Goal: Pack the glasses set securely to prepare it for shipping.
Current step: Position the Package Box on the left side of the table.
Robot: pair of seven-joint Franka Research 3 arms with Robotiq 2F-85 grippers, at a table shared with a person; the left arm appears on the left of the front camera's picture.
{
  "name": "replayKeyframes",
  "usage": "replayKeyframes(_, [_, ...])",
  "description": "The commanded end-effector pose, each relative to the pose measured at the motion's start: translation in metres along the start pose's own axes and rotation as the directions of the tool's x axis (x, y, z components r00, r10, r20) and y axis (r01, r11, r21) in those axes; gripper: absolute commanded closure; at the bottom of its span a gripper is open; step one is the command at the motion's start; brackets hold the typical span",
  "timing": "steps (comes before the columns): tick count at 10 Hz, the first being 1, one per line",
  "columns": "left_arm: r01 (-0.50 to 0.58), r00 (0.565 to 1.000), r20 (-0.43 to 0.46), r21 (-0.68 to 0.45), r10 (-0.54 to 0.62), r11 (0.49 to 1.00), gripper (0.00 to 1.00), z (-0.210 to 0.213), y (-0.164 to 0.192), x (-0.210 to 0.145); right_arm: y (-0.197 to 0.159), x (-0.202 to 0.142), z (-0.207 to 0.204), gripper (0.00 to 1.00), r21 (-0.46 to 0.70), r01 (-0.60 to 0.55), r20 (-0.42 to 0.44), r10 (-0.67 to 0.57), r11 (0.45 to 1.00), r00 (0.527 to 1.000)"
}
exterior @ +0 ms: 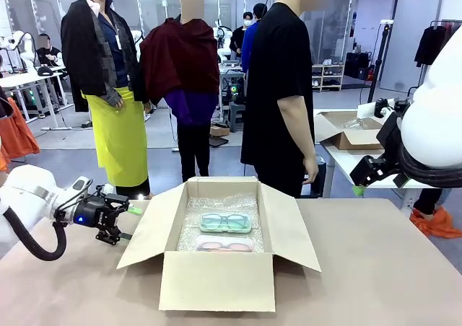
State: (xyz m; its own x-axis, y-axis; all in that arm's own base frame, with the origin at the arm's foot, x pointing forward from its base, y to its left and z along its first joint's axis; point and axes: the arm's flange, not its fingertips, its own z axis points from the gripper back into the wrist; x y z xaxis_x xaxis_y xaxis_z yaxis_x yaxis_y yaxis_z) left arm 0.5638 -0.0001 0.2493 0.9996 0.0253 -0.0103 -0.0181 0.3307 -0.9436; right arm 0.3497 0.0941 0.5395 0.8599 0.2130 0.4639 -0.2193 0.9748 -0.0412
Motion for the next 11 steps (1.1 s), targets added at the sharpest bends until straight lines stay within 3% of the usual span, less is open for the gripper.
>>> replayKeyframes(1, [-0.033, 0.999, -0.024, -0.109, 0.03, 0.994, 0.0, -0.001, 0.007, 0.009, 0.0, 0.002, 0.0, 0.0, -0.003, -0.004, 0.003, 0.004, 1.0, 1.0])
replayKeyframes(2, [-0.052, 0.996, -0.078, -0.188, 0.038, 0.981, 0.0, -0.004, 0.007, 0.011, 0.0, 0.002, 0.0, 0.0, -0.003, -0.004, 0.003, 0.004, 1.0, 1.0])
replayKeyframes(4, [-0.032, 0.998, -0.065, -0.238, 0.017, 0.971, 0.0, -0.001, 0.01, 0.014, 0.0, 0.002, 0.0, 0.0, -0.003, -0.004, 0.003, 0.004, 1.0, 1.0])
replayKeyframes(5, [-0.007, 0.999, -0.049, -0.24, -0.005, 0.971, 0.19, 0.0, 0.011, 0.012, 0.0, 0.002, 0.0, 0.0, -0.003, -0.004, 0.003, 0.004, 1.0, 1.0])
replayKeyframes(6, [-0.012, 0.999, -0.05, -0.28, -0.002, 0.96, 0.6, 0.001, 0.01, 0.011, 0.0, 0.002, 0.0, 0.0, -0.003, -0.004, 0.003, 0.004, 1.0, 1.0])
replayKeyframes(8, [0.019, 0.998, -0.043, -0.319, -0.034, 0.947, 1.0, 0.004, 0.007, 0.011, 0.0, 0.002, 0.0, 0.0, -0.003, -0.004, 0.003, 0.004, 1.0, 1.0])
replayKeyframes(11, [0.034, 0.998, -0.03, -0.325, -0.046, 0.945, 0.98, 0.007, 0.005, 0.012, 0.0, 0.002, 0.0, 0.0, -0.003, -0.004, 0.003, 0.004, 1.0, 1.0])
